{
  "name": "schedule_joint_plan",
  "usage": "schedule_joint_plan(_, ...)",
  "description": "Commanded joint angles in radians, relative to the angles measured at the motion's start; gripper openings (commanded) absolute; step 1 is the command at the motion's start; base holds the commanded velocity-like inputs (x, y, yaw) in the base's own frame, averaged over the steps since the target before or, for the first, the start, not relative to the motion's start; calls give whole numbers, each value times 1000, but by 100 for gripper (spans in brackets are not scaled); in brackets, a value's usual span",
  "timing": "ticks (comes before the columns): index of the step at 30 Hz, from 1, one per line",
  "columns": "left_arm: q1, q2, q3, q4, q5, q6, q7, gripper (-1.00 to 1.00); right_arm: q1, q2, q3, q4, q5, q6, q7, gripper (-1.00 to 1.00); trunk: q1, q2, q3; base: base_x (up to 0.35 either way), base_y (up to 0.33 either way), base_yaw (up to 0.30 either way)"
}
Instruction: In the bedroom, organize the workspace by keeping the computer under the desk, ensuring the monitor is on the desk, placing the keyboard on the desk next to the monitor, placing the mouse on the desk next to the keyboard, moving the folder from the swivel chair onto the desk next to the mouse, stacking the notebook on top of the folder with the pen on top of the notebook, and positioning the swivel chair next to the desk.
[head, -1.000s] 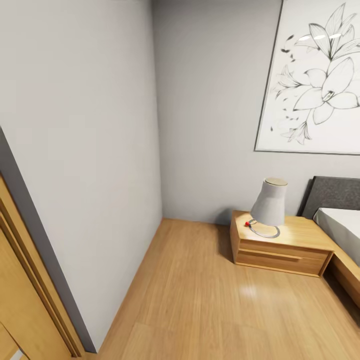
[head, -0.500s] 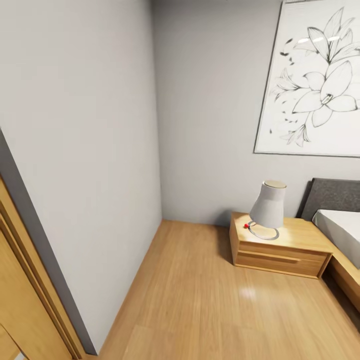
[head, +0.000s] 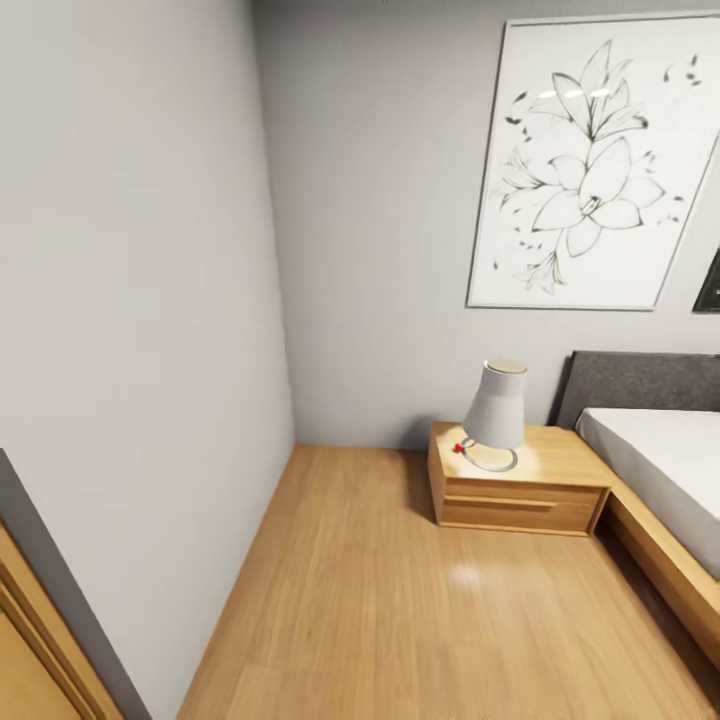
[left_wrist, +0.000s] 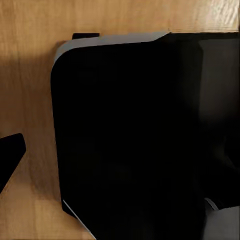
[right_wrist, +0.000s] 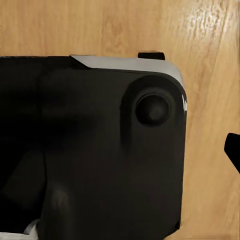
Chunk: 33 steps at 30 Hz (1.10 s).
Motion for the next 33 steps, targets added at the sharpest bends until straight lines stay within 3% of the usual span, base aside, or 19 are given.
schedule_joint_plan(1,1,1,0,-16,0,0,-1,100,-1,0,0,-5,-1,-6,0,100,-4,7,2,0,0,-238)
schedule_joint_plan(7,2,4,3,-183,21,2,3,100,-1,-1,-3,-151,-3,-119,-1,100,-27,49,23,0,0,-210)
schedule_joint_plan(11,1,5,4,-280,114,2,6,100,-1,0,-3,-223,-3,-215,-3,100,-42,77,37,0,0,-225)
schedule_joint_plan(12,-17,18,4,-331,197,2,8,100,-3,0,-4,-291,-3,-274,-5,100,-46,84,39,0,0,-261)
schedule_joint_plan(16,-37,37,4,-344,236,2,7,100,-4,4,-3,-340,-2,-355,-6,100,-61,112,49,0,0,-260)
schedule_joint_plan(21,-43,52,4,-281,248,-7,-1,100,-12,4,-4,-346,-3,-440,-5,100,-81,147,62,0,0,-268)
schedule_joint_plan(26,-45,37,0,-238,246,-23,-4,100,-14,16,1,-280,2,-473,-5,100,-100,182,78,0,0,-276)
schedule_joint_plan(29,-45,19,-20,-225,223,-34,-2,100,-14,28,2,-232,5,-530,-5,100,-111,203,88,0,0,-275)
schedule_joint_plan(33,-45,17,-26,-221,211,-76,3,100,-16,26,3,-223,6,-565,-4,100,-127,231,101,0,0,-274)
